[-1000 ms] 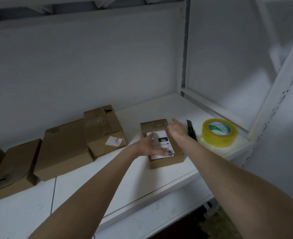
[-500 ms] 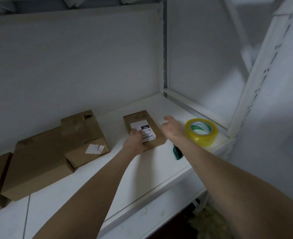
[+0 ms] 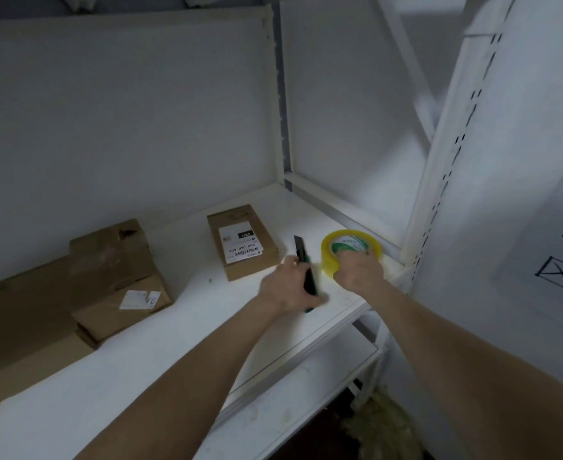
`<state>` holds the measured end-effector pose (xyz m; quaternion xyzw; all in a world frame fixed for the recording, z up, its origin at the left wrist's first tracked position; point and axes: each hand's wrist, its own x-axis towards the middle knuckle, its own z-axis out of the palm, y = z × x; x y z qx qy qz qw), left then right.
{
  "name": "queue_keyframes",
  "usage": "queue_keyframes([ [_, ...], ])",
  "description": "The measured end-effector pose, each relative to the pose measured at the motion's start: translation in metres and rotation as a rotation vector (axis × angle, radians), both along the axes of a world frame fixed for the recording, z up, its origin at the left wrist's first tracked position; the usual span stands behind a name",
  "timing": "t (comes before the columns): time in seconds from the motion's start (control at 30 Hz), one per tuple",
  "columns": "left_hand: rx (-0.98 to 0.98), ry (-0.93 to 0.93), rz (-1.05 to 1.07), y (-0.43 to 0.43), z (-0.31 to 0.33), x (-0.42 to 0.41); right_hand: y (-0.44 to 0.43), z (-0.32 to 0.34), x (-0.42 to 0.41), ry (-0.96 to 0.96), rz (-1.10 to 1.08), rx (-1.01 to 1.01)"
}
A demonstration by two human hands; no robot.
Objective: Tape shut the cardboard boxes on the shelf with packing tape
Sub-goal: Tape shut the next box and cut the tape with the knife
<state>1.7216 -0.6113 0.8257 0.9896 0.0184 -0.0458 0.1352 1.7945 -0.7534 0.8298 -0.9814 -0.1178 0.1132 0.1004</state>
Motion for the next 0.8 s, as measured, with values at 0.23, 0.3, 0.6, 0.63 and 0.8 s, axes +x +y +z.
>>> queue_keyframes([
  [0.23,0.000,0.012,0.137,-0.013,-0.017,0.021,-0.013,0.019,0.009,-0.021,0.023,0.187],
  [0.3,-0.028,0.013,0.201,-0.018,-0.013,0.029,-0.021,0.027,0.013,-0.009,0.015,0.282],
  [0.6,-0.505,-0.216,0.311,-0.011,0.030,0.045,-0.028,0.052,0.017,0.000,0.000,0.568],
  [0.63,-0.611,-0.322,0.330,-0.008,0.038,0.041,-0.025,0.056,0.016,0.001,0.012,0.590],
  [0.8,-0.658,-0.356,0.264,0.008,0.064,0.020,0.001,0.077,-0.009,0.053,0.140,0.639],
])
